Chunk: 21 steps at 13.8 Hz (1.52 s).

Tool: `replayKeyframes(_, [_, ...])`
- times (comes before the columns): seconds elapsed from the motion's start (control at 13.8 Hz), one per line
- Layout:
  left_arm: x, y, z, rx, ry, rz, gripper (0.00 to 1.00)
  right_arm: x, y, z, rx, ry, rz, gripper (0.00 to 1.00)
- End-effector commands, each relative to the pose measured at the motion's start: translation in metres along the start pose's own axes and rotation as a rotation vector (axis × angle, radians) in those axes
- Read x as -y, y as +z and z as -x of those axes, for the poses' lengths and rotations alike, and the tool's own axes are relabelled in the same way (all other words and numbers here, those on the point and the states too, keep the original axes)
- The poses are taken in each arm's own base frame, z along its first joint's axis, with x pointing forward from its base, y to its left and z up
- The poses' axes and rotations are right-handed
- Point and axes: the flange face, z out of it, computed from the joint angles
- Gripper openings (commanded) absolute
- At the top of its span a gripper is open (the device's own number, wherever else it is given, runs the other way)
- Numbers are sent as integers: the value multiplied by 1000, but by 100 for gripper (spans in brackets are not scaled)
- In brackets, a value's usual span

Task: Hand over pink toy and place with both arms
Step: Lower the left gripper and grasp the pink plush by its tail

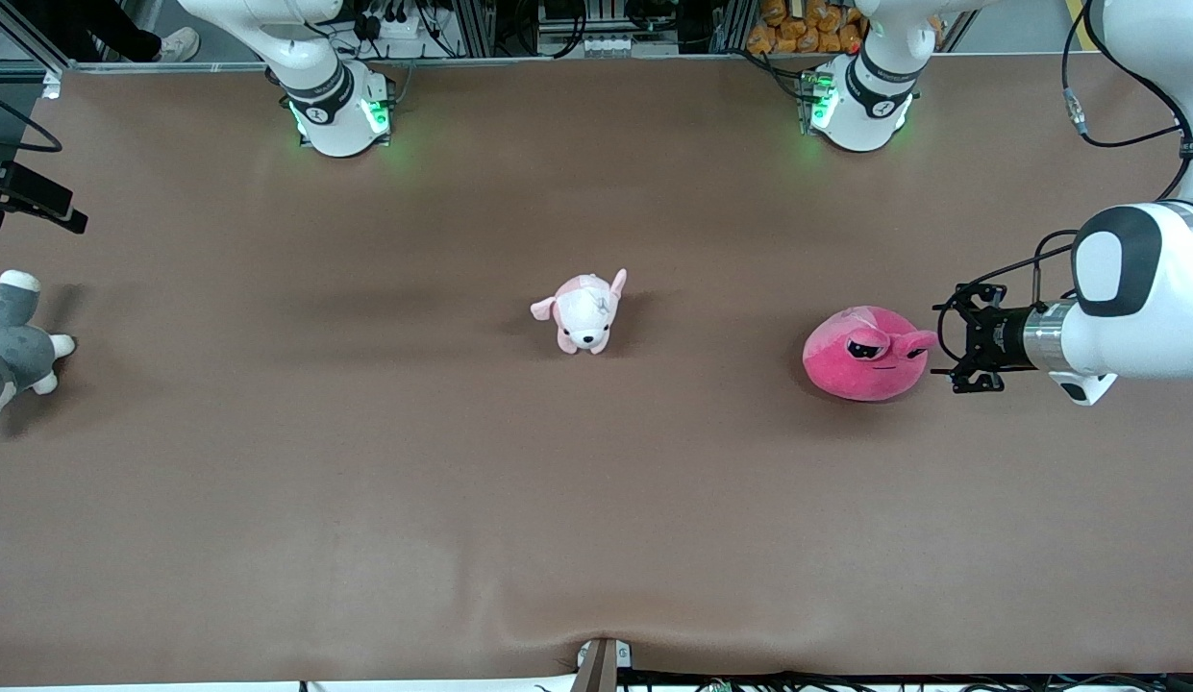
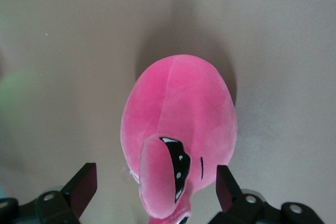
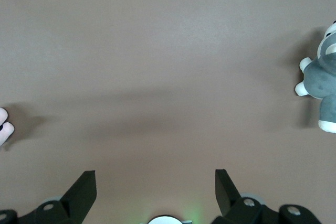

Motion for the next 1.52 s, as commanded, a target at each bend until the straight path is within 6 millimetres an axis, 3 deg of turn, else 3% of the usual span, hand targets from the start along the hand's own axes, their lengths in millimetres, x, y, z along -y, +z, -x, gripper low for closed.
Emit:
replayKeyframes(0.0, [-4,4,0,18,-20,7,100,-4,-2,2,-4,-4,8,100])
replayKeyframes(0.36, [-6,16,-3,17,-26,10,100,-4,-1,2,-2,-4,8,100])
replayKeyframes(0.73, [-3,9,4,44,-27,18,86,-4,-1,2,-1,-4,8,100])
replayKeyframes(0.87, [-2,10,8,58,-24,12,65,-7,-2,2,-5,-4,8,100])
replayKeyframes(1.09, [-5,16,13,64,-20,4,11,-7,-1,2,-2,-6,8,100])
replayKeyframes(1.16, [-5,15,15,61,-15,5,0,-6,0,2,2,-7,8,100])
replayKeyframes(1.45, [3,-1,28,55,21,16,0,-7,0,2,2,-6,8,100])
